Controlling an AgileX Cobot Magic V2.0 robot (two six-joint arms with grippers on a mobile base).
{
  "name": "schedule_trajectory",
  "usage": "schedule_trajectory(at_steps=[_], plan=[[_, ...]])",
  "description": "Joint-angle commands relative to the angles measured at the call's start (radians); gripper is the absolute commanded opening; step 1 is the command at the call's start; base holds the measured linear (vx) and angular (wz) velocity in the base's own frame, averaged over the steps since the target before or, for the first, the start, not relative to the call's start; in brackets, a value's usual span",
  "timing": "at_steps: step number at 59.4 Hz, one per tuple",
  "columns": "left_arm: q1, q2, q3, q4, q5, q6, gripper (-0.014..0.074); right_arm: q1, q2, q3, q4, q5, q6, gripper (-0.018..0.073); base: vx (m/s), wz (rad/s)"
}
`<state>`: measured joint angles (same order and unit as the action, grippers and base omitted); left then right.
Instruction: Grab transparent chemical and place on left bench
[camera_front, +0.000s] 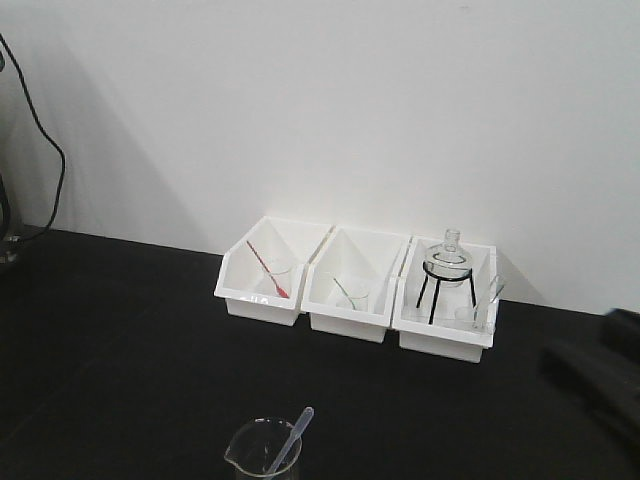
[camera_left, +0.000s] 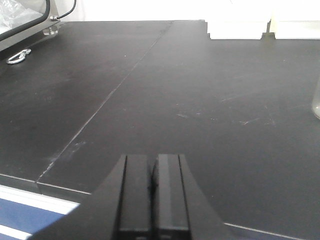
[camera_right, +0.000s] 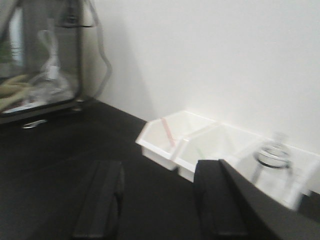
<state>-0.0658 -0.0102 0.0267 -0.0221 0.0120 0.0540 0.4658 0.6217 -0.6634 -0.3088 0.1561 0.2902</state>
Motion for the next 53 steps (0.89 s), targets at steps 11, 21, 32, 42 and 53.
schedule_trajectory(at_steps=[11,21,32,42,53], plan=[[-0.002,-0.019,0.016,-0.001,-0.078,-0.008,-0.0003,-0.436,-0.296,0.217,0.029,0.002,-0.061,0.0089,0.0,0.0],[-0.002,-0.019,0.016,-0.001,-0.078,-0.008,-0.0003,-0.468,-0.551,0.496,0.081,-0.011,-0.055,-0.0011,0.0,0.0],[-0.002,-0.019,0.016,-0.001,-0.078,-0.008,-0.0003,-0.469,-0.64,0.699,0.205,0.006,-0.052,-0.0008,0.0,0.0],[-0.002,-0.019,0.016,-0.001,-0.078,-0.008,-0.0003,-0.469,-0.645,0.7,0.269,0.071,-0.052,-0.0008,0.0,0.0],[-0.002,-0.019,0.016,-0.001,-0.078,-0.008,-0.0003,-0.469,-0.642,0.7,0.269,0.094,-0.052,-0.0008,0.0,0.0]])
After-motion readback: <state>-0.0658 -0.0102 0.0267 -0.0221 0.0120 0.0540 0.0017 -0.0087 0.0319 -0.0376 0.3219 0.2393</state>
